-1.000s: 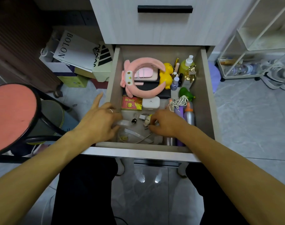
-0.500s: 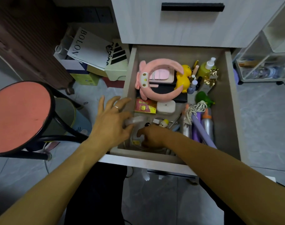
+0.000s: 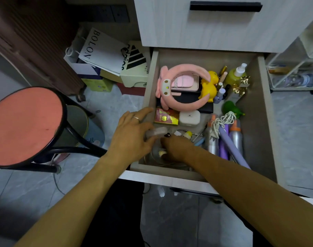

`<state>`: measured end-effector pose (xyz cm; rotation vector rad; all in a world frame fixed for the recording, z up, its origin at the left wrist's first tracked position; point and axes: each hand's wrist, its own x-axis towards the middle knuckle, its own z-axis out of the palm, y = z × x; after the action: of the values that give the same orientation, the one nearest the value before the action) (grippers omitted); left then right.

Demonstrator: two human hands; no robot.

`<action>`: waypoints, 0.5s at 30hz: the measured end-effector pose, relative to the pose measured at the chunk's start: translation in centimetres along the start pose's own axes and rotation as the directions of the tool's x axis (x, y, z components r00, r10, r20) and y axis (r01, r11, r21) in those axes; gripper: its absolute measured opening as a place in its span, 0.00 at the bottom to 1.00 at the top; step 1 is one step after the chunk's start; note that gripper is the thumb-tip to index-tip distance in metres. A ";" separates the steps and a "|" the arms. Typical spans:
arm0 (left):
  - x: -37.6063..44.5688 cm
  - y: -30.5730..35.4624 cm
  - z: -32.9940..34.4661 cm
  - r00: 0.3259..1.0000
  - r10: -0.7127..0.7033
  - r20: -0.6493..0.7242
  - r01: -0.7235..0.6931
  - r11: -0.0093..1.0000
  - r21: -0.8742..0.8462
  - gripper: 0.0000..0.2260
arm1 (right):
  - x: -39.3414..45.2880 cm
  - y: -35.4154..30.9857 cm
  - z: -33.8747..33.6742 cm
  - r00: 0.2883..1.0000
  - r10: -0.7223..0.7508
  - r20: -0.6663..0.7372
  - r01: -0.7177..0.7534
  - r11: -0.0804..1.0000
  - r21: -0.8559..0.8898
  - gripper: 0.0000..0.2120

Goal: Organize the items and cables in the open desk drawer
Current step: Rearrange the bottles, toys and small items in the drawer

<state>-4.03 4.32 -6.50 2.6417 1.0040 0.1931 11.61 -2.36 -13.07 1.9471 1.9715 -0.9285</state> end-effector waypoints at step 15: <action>0.2 1.4 -0.3 0.999 -0.031 0.012 0.029 0.994 0.105 0.12 | -0.3 0.1 -0.8 0.998 -0.061 0.023 0.064 0.981 -0.181 0.22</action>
<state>-3.02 3.55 -5.74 2.7155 1.0766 0.1180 11.94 -2.14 -12.27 1.7812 2.0400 -0.7471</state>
